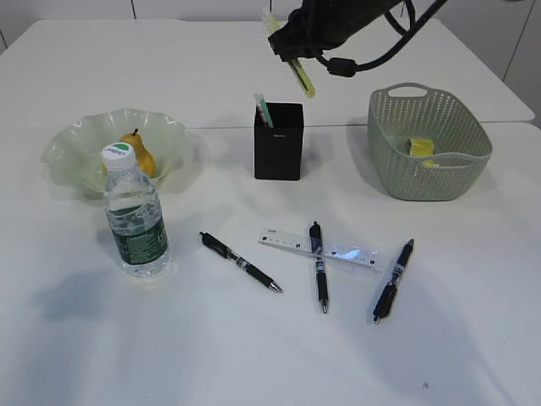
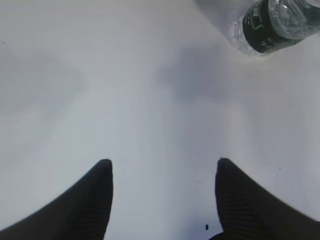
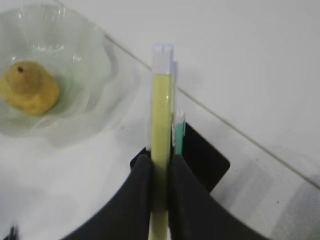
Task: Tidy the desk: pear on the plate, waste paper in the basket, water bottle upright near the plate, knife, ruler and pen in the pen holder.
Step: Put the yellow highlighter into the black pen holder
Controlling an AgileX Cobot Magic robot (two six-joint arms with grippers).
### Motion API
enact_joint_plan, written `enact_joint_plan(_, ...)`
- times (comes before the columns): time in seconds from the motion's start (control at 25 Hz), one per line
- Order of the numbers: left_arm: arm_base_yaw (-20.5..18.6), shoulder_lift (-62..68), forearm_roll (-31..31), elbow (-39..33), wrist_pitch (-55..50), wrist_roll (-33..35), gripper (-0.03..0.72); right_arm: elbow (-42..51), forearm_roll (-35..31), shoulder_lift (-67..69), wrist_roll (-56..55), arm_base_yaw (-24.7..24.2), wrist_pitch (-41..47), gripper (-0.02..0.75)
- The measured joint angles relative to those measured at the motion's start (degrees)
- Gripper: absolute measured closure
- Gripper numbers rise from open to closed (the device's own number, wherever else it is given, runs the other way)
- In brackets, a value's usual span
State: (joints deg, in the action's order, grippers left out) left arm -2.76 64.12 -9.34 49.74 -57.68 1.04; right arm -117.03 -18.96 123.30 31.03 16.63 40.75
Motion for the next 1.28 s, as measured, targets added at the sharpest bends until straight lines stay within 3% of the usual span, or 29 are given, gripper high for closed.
enact_joint_plan(0.4,0.00,0.00,0.00,0.00,0.00,0.00,0.232,0.10,-9.41,7.03,0.00,0.00,-18.07,0.693)
enact_joint_plan(1.28,0.00,0.00,0.00,0.00,-0.19,0.00,0.232,0.10,-15.54,16.48,1.34,0.00,-25.00,0.692)
